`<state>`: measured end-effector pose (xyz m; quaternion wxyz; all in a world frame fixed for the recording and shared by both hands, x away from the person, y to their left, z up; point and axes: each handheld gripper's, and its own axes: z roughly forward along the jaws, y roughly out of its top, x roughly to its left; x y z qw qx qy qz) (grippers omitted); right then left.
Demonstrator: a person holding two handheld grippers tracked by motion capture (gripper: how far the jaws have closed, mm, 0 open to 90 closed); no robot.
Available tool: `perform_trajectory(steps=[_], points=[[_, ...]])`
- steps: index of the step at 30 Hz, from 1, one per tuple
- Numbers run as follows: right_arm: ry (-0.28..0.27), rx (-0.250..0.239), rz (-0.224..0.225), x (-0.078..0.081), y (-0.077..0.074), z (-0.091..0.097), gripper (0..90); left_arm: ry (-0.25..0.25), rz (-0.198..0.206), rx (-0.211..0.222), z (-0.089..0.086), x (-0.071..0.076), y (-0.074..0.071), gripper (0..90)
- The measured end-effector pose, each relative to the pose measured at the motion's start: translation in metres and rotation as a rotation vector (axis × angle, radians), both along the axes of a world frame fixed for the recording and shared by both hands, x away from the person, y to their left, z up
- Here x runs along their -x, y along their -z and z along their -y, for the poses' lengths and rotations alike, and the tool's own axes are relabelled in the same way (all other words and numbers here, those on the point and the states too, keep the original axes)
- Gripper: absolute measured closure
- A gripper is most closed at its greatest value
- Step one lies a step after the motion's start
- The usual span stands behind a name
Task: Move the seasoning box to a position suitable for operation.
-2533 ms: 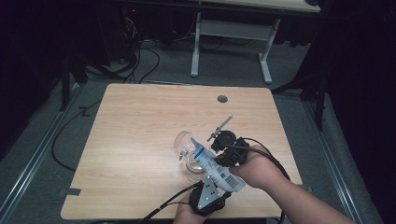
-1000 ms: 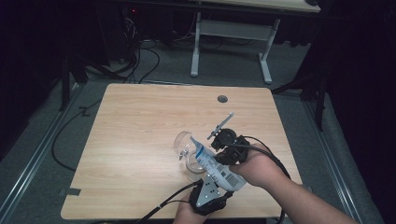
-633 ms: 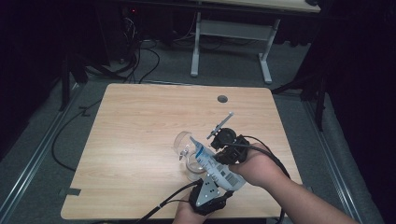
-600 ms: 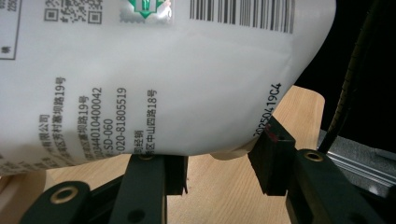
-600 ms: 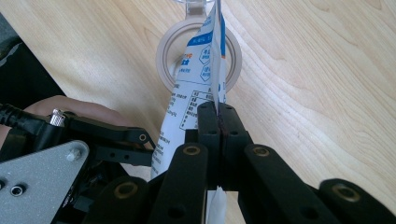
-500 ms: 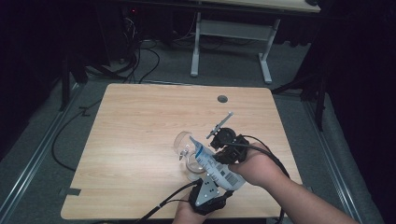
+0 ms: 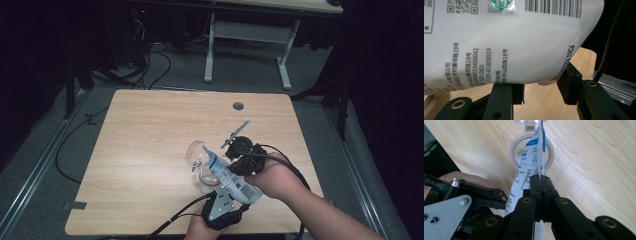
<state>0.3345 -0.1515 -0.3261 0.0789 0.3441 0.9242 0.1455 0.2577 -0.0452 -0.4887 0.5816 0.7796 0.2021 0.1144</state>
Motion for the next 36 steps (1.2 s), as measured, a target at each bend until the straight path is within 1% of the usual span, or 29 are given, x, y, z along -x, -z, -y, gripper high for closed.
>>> perform_trajectory(steps=[17,36], points=[[-0.007,0.006,0.003,-0.0022,-0.0006,-0.0021,90.0,0.007,-0.007,0.007,-0.0007,-0.0013,-0.0016,61.3],[-0.010,0.007,0.007,-0.0034,-0.0008,-0.0034,90.0,0.005,-0.004,0.011,-0.0010,-0.0024,-0.0026,61.2]])
